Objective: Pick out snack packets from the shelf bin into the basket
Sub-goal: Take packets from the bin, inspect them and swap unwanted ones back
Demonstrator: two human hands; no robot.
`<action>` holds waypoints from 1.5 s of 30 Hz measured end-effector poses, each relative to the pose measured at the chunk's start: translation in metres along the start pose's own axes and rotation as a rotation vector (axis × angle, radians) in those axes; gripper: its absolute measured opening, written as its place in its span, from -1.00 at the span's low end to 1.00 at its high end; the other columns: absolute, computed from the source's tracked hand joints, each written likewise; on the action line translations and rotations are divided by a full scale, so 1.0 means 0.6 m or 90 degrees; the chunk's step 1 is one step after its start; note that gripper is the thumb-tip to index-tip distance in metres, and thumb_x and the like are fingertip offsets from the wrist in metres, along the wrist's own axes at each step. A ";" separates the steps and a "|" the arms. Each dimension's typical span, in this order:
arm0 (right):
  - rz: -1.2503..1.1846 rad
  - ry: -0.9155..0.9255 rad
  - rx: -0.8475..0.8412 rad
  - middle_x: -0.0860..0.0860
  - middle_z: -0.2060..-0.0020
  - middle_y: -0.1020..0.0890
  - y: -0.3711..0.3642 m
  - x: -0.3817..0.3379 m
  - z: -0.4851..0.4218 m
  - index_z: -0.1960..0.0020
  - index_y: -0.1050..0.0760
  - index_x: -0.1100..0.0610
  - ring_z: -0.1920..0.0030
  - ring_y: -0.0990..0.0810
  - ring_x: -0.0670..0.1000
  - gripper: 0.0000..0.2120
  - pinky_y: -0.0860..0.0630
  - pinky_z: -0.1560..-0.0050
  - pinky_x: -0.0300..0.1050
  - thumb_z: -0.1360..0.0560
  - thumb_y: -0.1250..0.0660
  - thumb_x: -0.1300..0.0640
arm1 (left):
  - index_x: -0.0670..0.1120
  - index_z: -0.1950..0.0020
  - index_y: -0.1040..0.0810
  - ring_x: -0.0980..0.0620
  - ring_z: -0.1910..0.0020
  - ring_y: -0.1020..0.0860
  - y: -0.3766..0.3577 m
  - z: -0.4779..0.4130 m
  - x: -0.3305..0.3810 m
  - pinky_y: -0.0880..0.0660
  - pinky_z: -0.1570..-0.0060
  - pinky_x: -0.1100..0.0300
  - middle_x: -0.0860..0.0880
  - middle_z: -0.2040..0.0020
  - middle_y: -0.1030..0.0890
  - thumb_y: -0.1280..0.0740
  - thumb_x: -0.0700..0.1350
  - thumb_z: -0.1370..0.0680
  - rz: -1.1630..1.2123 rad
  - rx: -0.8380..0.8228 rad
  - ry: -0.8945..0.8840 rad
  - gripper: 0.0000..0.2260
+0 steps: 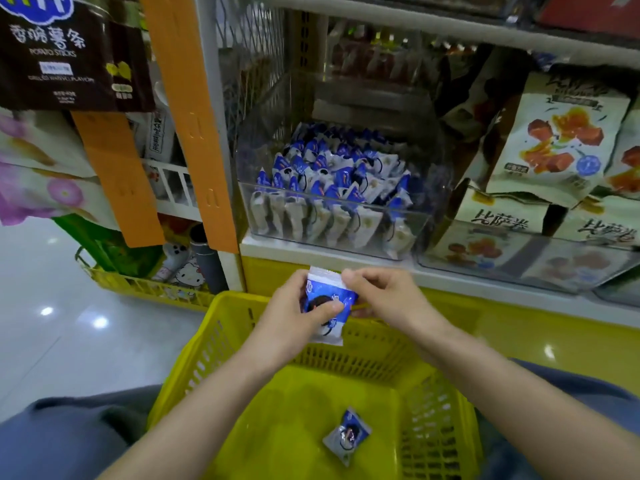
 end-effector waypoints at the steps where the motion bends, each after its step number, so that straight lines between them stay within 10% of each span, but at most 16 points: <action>1: 0.007 -0.004 0.019 -0.04 0.36 -0.61 -0.001 0.008 -0.003 0.28 -0.56 0.05 0.38 -0.56 -0.17 -0.77 -0.51 0.38 -0.35 -0.53 -0.27 0.10 | -0.11 -0.03 -0.47 -0.05 0.05 -0.60 -0.003 -0.001 -0.005 -0.56 0.03 0.02 -0.15 0.02 -0.62 -0.37 -0.31 -0.46 0.003 -0.004 0.008 -0.79; 8: 0.077 0.066 0.075 0.09 0.37 -0.59 -0.008 0.031 -0.015 0.35 -0.51 0.04 0.34 -0.51 0.01 -0.75 -0.53 0.21 0.10 -0.51 -0.30 0.09 | -0.21 0.12 -0.47 0.04 0.28 -0.53 -0.010 -0.015 -0.032 -0.47 0.30 0.25 -0.12 0.25 -0.55 -0.23 -0.11 -0.57 0.084 0.089 0.063 -0.83; 15: 0.469 0.328 0.085 -0.18 0.26 -0.47 -0.008 0.014 0.006 0.11 -0.51 0.03 0.25 -0.43 -0.15 -0.87 -0.39 0.24 -0.19 -0.50 -0.30 -0.03 | -0.23 0.15 -0.48 -0.01 0.31 -0.55 -0.016 -0.015 -0.050 -0.48 0.30 0.19 -0.20 0.25 -0.55 -0.23 -0.12 -0.57 0.174 0.086 0.135 -0.80; 22: 0.178 0.144 0.225 -0.01 0.31 -0.58 0.045 0.027 -0.015 0.23 -0.46 0.06 0.32 -0.55 -0.10 -0.85 -0.52 0.24 -0.21 -0.51 -0.30 0.14 | -0.14 -0.02 -0.52 0.00 0.21 -0.64 -0.023 -0.006 -0.047 -0.60 0.24 0.15 -0.10 0.17 -0.66 -0.34 -0.14 -0.50 0.161 0.006 0.178 -0.86; 28: -0.177 -0.038 0.135 0.08 0.29 -0.55 0.043 0.048 -0.011 0.19 -0.38 0.15 0.36 -0.56 -0.11 -0.85 -0.57 0.39 -0.31 -0.55 -0.22 0.27 | -0.17 0.08 -0.54 0.04 0.22 -0.61 0.001 -0.011 -0.041 -0.61 0.20 0.22 -0.11 0.14 -0.60 -0.28 -0.22 -0.54 0.180 0.118 0.118 -0.93; 34: -0.115 -0.163 -0.052 0.14 0.28 -0.59 0.001 0.079 0.014 0.02 -0.31 0.17 0.44 -0.60 -0.11 -0.84 -0.60 0.34 -0.22 -0.51 -0.28 0.31 | -0.09 0.24 -0.41 0.13 0.28 -0.47 0.018 -0.017 -0.033 -0.54 0.29 0.32 -0.03 0.29 -0.47 -0.17 -0.28 -0.59 0.020 0.206 0.001 -0.78; 39: 0.244 0.020 -0.015 -0.10 -0.08 -0.41 0.010 0.062 0.008 -0.35 -0.27 0.05 -0.08 -0.44 -0.12 -0.36 -0.42 -0.07 -0.21 -0.36 -0.47 0.03 | 0.01 0.18 -0.39 0.12 0.33 -0.45 0.009 -0.005 -0.014 -0.35 0.36 0.26 0.04 0.31 -0.52 -0.20 -0.19 -0.59 -0.300 0.145 -0.197 -0.83; 43: 0.151 0.112 0.010 -0.09 0.18 -0.63 0.012 0.037 0.005 0.11 -0.55 -0.05 0.14 -0.58 -0.12 -0.92 -0.51 0.08 -0.17 -0.42 -0.42 0.06 | 0.01 0.15 -0.43 0.20 0.34 -0.45 -0.013 0.009 -0.011 -0.30 0.41 0.40 0.09 0.36 -0.50 -0.23 -0.15 -0.58 -0.359 0.077 -0.252 -0.88; 45: 0.138 0.127 0.032 -0.10 0.32 -0.63 0.016 0.040 0.004 0.26 -0.55 -0.06 0.25 -0.56 -0.13 -0.88 -0.50 0.17 -0.14 -0.42 -0.42 0.11 | -0.01 0.14 -0.45 0.20 0.33 -0.47 -0.016 0.010 -0.008 -0.31 0.40 0.43 0.10 0.35 -0.52 -0.25 -0.16 -0.57 -0.347 0.082 -0.252 -0.90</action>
Point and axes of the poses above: each hand's wrist, its own z-axis away from the middle knuckle, its own y-axis out of the back of the hand, x = y × z, the point moved 4 cm from there along -z, towards the middle knuckle
